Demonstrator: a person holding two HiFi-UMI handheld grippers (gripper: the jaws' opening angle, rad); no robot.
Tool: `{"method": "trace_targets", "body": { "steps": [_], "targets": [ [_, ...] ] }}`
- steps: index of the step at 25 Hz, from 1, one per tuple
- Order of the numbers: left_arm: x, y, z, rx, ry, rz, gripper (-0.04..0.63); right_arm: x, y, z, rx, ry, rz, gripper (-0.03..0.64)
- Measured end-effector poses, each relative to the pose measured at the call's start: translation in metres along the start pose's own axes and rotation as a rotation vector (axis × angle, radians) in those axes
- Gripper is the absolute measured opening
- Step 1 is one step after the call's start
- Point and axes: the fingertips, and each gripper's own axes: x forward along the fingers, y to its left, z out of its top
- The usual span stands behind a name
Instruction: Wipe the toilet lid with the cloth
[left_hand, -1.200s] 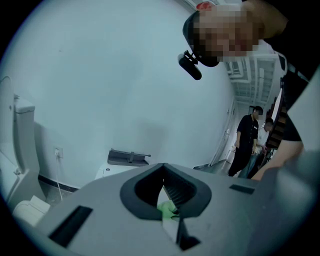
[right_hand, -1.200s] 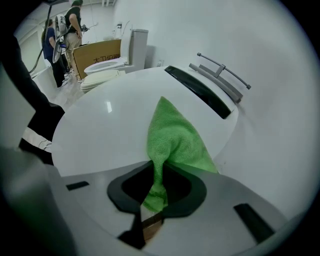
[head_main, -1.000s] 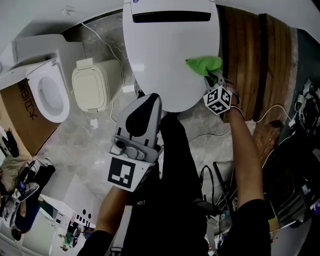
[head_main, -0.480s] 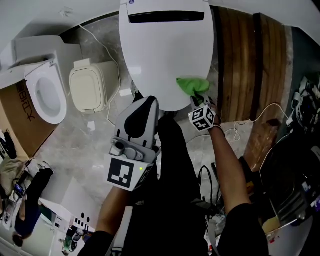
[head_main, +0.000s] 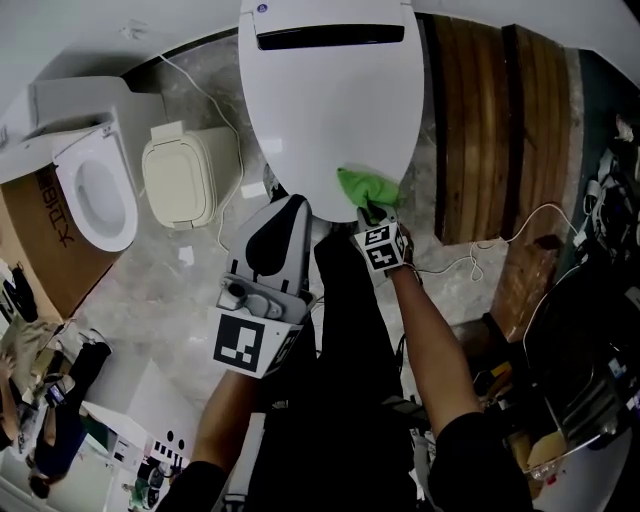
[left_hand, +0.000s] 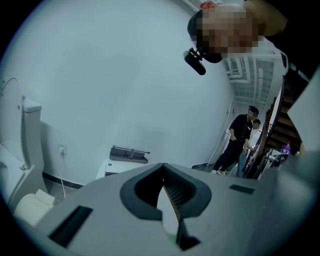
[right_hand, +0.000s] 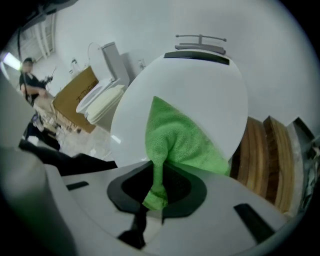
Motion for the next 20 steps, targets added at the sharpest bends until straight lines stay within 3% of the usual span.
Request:
{"method": "trace_targets", "body": {
  "steps": [3, 5, 12, 20],
  "targets": [
    [-0.008, -0.003, 0.012, 0.012, -0.007, 0.001, 0.002, 0.002, 0.028, 0.005, 0.169, 0.046, 0.160, 0.066],
    [-0.013, -0.009, 0.026, 0.022, -0.019, -0.007, 0.002, -0.007, 0.038, 0.019, 0.182, 0.039, 0.205, 0.066],
    [-0.044, -0.022, 0.084, 0.049, -0.035, 0.020, 0.002, -0.098, 0.051, 0.121, 0.219, -0.192, 0.200, 0.066],
    [-0.065, -0.047, 0.186, 0.110, -0.148, 0.007, 0.002, -0.265, 0.019, 0.245, 0.283, -0.493, 0.071, 0.066]
  ]
}}
